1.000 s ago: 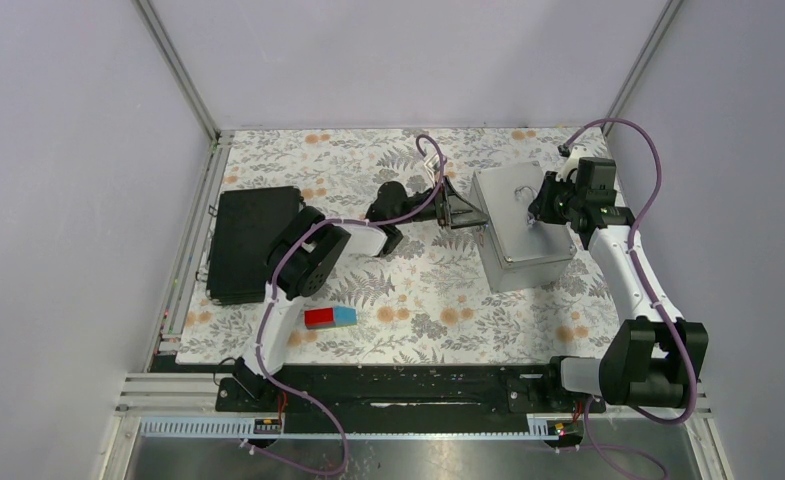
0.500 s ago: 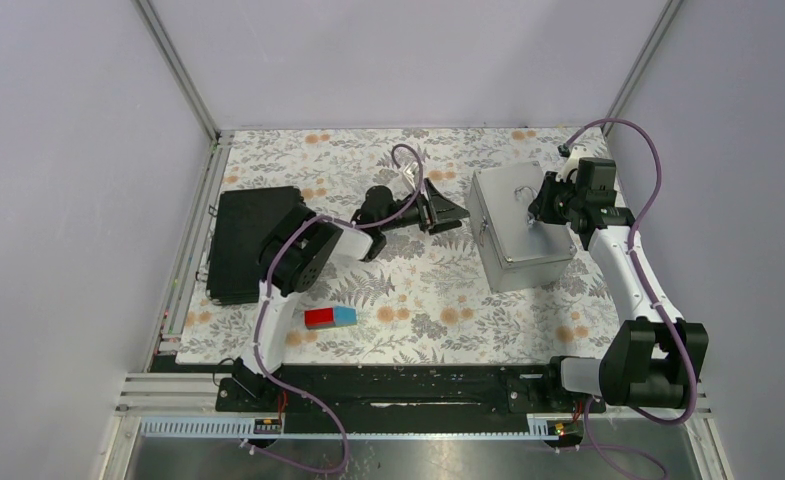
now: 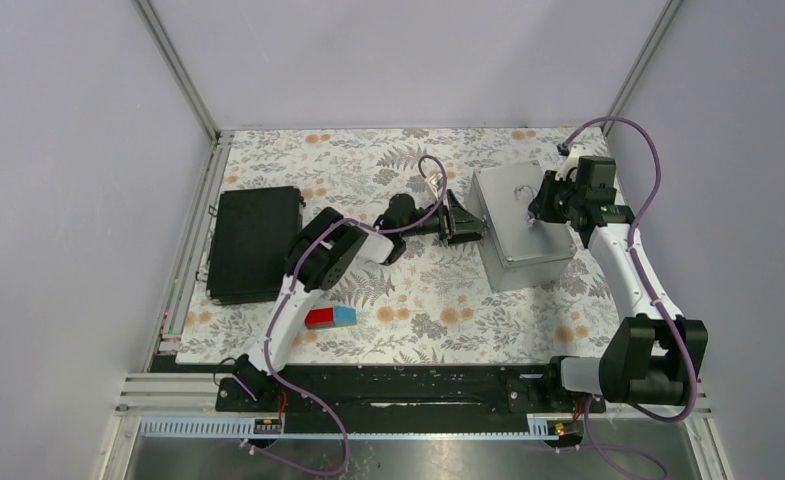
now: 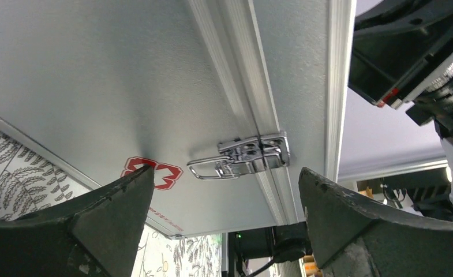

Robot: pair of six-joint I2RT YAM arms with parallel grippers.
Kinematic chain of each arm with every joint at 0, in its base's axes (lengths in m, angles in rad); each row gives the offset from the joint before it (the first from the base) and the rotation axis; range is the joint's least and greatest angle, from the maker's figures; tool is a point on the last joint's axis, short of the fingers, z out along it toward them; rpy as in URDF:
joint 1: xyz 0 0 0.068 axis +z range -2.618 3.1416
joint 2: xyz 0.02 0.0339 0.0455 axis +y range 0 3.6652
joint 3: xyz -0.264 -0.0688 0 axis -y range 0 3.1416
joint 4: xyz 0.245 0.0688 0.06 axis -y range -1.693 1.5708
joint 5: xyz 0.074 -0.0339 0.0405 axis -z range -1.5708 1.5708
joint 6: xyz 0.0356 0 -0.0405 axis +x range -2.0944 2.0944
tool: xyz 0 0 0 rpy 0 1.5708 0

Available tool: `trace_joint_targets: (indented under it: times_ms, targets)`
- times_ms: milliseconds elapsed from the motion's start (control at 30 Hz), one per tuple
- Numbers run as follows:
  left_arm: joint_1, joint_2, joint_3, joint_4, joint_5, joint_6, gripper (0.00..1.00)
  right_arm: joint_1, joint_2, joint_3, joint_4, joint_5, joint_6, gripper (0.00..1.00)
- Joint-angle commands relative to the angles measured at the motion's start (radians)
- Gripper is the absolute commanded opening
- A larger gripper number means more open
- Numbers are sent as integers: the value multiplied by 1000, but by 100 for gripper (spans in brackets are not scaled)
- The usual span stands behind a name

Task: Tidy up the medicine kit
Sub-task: Close the lid of the medicine box.

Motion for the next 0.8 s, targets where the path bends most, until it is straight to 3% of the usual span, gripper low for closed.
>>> trace_joint_targets:
  times_ms: [0, 600, 767]
  targets:
    - [-5, -33, 50, 143, 49, -15, 92, 20, 111, -86, -266, 2, -34, 4]
    - [20, -172, -38, 260, 14, -76, 78, 20, 95, -127, -255, 1, -45, 5]
    - [28, -185, -43, 267, 11, -91, 79, 19, 95, -130, -249, 1, -46, 5]
